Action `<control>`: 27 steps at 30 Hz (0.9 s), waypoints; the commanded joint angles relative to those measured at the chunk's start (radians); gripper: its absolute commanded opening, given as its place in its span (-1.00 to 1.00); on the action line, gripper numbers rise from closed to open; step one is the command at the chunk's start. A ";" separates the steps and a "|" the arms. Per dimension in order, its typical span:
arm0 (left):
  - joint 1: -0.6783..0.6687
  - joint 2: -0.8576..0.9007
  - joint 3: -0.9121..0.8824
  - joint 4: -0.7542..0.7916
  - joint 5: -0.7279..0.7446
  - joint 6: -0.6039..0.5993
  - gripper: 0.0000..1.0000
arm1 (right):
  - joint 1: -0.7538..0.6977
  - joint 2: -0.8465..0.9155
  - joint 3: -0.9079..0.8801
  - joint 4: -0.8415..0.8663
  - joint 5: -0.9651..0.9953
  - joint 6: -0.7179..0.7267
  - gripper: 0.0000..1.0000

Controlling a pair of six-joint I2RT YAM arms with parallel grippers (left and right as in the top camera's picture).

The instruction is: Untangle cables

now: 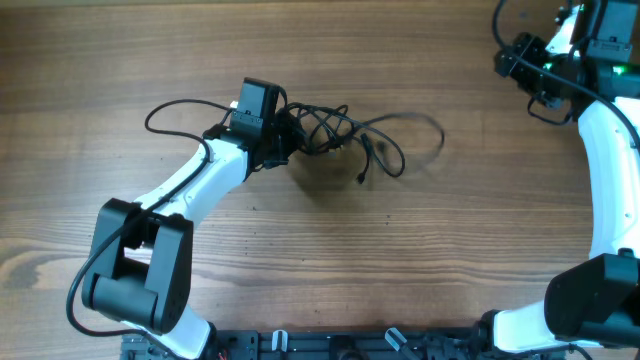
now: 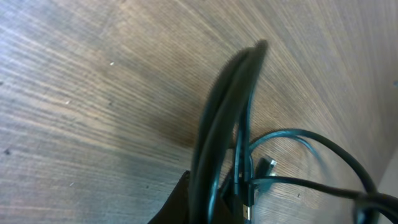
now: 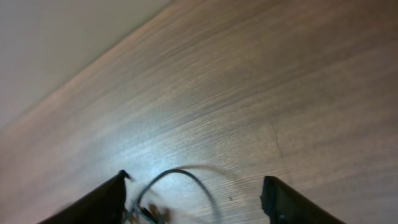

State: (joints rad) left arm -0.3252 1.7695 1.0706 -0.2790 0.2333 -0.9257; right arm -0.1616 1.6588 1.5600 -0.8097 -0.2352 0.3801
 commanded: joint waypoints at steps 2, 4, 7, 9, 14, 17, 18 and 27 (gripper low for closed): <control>0.010 -0.011 -0.006 0.162 0.158 0.168 -0.92 | 0.011 -0.014 0.006 0.009 -0.351 -0.215 0.49; 0.009 -0.046 -0.006 0.272 0.219 0.167 -0.92 | 0.027 -0.013 0.006 0.003 -0.559 -0.283 0.47; 0.009 -0.104 -0.006 0.390 0.253 0.105 -0.92 | 0.095 -0.013 0.006 0.000 -0.601 -0.275 0.43; 0.010 -0.127 -0.006 0.421 0.252 0.011 -0.92 | 0.147 -0.013 0.006 0.000 -0.601 -0.263 0.40; 0.010 -0.139 -0.006 0.467 0.252 -0.280 -0.92 | 0.261 -0.013 0.004 0.010 -0.571 -0.154 0.29; 0.010 -0.139 -0.006 0.467 0.252 -0.367 -0.92 | 0.306 -0.013 0.002 0.013 -0.488 -0.058 0.17; 0.010 -0.139 -0.006 0.467 0.252 -0.388 -0.92 | 0.317 -0.013 0.002 0.014 -0.465 -0.035 0.13; 0.010 -0.139 -0.006 0.465 0.253 -0.418 -0.92 | 0.425 0.091 0.002 0.073 -0.338 0.068 0.04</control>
State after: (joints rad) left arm -0.3206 1.6512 1.0573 0.1776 0.4702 -1.3228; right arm 0.2333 1.6817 1.5600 -0.7601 -0.6380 0.3889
